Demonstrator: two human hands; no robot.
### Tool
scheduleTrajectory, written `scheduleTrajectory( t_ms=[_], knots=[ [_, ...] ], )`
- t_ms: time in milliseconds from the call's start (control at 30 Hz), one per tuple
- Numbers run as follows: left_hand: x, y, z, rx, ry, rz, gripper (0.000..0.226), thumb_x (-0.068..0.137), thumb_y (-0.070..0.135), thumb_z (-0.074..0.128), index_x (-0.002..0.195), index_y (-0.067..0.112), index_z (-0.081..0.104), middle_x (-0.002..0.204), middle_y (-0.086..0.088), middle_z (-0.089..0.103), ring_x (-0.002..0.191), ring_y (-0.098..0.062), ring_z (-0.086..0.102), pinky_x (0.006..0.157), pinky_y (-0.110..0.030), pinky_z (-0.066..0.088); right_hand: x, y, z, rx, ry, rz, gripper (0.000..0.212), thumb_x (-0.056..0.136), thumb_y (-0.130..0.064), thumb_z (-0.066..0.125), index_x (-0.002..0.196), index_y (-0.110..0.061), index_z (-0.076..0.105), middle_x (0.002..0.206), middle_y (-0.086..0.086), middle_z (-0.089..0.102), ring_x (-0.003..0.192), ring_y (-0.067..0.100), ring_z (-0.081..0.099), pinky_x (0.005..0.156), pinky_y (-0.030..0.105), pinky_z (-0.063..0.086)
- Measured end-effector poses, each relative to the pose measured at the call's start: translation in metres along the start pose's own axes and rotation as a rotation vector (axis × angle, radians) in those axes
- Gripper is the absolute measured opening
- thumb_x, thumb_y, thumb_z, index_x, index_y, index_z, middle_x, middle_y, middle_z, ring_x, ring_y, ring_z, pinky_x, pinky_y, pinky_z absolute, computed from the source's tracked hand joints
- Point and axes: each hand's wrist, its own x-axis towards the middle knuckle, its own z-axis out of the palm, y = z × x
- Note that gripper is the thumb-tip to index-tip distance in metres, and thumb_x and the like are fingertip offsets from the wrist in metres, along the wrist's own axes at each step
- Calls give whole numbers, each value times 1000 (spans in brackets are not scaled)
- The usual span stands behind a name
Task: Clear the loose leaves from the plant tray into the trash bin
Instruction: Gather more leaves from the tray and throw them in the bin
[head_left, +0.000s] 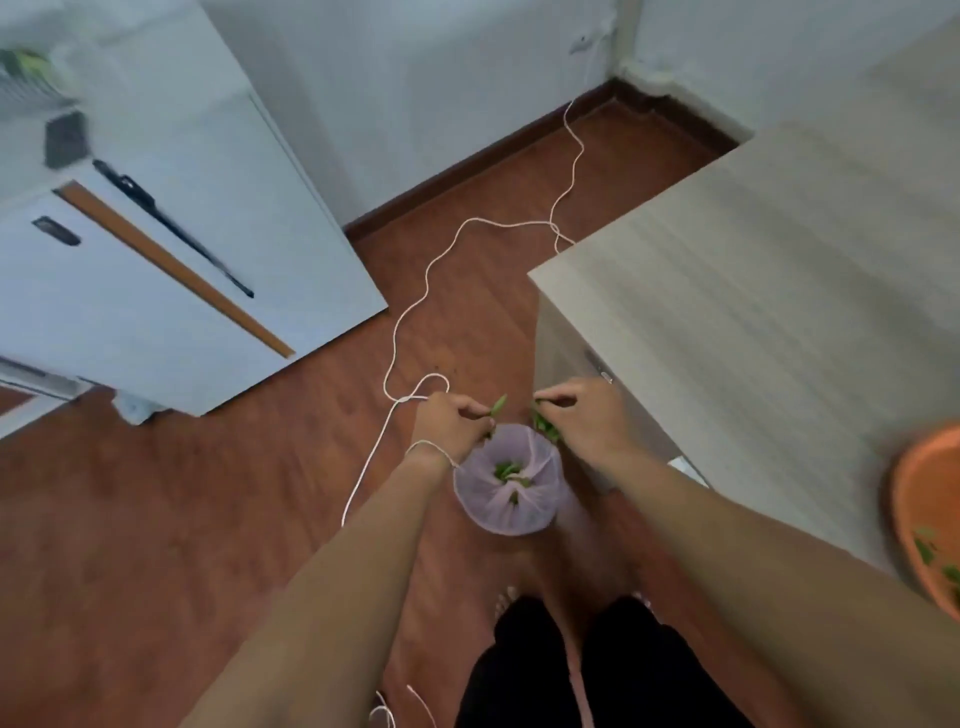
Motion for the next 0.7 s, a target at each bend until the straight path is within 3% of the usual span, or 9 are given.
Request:
scheduleTrajectory(
  t_ms=[67,200,333,400,533,700],
  knots=[
    [15,-34,16,-3,16,-82,8,64,16,78,72,15,79,67,-5,76,58,-11,70,67,-28,60,9,19,36,-12,-58,5,11,74,-10,78,85,-12,80,82,5,76,72,10,65,61,5,39],
    [56,-100,64,63,-36,-191,14,66,16,75,79,13,80,80,-9,78,82,-25,75,79,-37,59,30,84,105,-105,-169,62,5,73,-9,74,75,-6,77,73,11,73,66,21,67,63,35,50],
    [98,-160,110,110,-67,-241,14,72,14,73,84,13,81,90,-6,79,92,-23,72,89,-30,55,50,164,164,-195,-260,83,7,74,-16,73,79,-17,78,72,-2,76,60,6,62,58,25,45],
    [116,-190,130,137,-70,-269,16,74,16,73,88,15,80,94,-5,78,94,-21,71,88,-24,51,57,206,190,-219,-305,99,8,75,-22,72,80,-20,78,72,-4,75,61,9,63,59,23,44],
    [141,-241,163,155,-77,-321,18,77,20,70,92,18,79,97,-3,77,92,-20,69,79,-20,45,66,264,228,-298,-354,98,20,77,-36,64,73,-19,74,65,1,71,59,18,64,55,37,53],
    [157,-269,184,176,-114,-296,19,87,23,64,99,20,78,97,4,75,87,-16,65,73,-14,35,74,288,258,-236,-402,116,25,89,-27,64,72,-11,72,64,3,69,62,21,63,57,32,44]
  ],
)
